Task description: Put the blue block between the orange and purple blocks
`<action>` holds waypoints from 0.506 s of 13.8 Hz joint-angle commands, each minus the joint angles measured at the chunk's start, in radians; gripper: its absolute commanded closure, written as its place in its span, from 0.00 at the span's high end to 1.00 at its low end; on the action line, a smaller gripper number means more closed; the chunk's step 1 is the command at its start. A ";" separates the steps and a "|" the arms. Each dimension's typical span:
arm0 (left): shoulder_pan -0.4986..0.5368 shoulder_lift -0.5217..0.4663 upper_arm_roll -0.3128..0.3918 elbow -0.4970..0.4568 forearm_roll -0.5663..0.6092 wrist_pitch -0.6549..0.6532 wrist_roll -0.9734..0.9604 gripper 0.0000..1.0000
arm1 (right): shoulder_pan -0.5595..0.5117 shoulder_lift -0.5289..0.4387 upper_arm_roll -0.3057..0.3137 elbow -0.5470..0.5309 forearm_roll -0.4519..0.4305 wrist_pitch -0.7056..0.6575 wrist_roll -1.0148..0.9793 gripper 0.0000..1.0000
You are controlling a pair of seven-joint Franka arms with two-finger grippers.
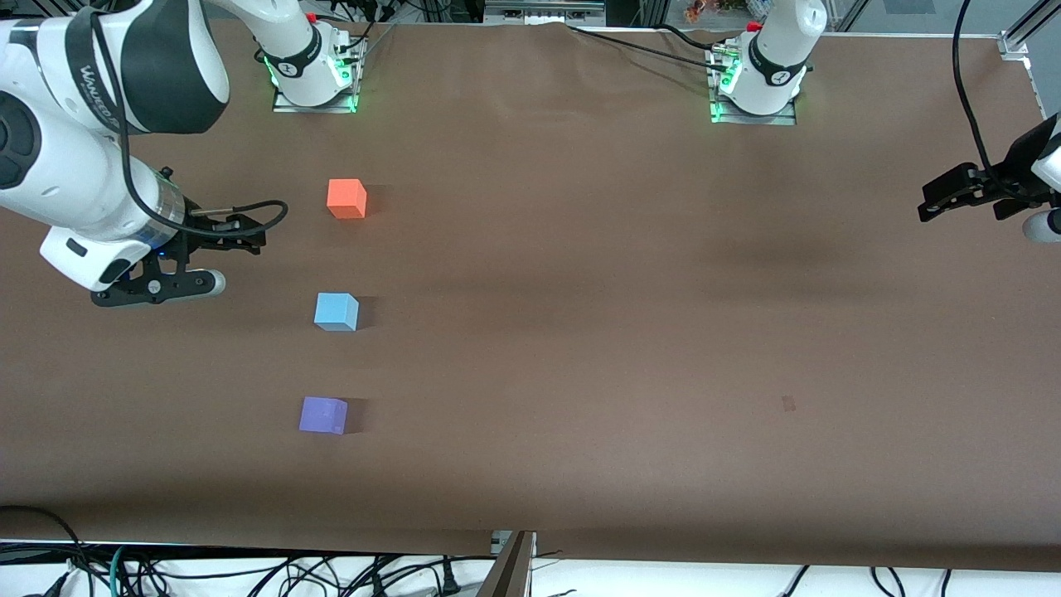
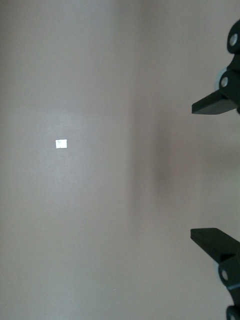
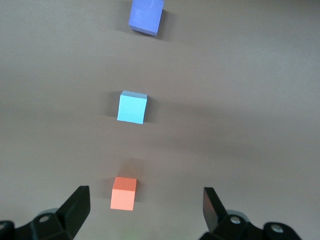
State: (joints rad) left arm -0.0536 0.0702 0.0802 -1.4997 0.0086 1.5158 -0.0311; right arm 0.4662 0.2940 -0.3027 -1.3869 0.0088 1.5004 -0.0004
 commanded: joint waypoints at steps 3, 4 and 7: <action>0.008 0.020 0.003 -0.002 0.014 0.053 0.008 1.00 | -0.026 -0.001 0.048 0.031 -0.002 -0.031 0.082 1.00; 0.008 0.020 0.003 -0.004 0.014 0.069 0.008 1.00 | -0.078 -0.028 0.101 0.029 -0.044 -0.032 0.076 1.00; 0.008 0.028 0.001 -0.017 0.013 0.090 0.008 1.00 | -0.239 -0.178 0.183 -0.035 -0.033 0.009 0.077 1.00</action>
State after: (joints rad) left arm -0.0489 0.1006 0.0847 -1.5038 0.0086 1.5867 -0.0311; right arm 0.3277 0.2367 -0.1731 -1.3614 -0.0311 1.4933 0.0749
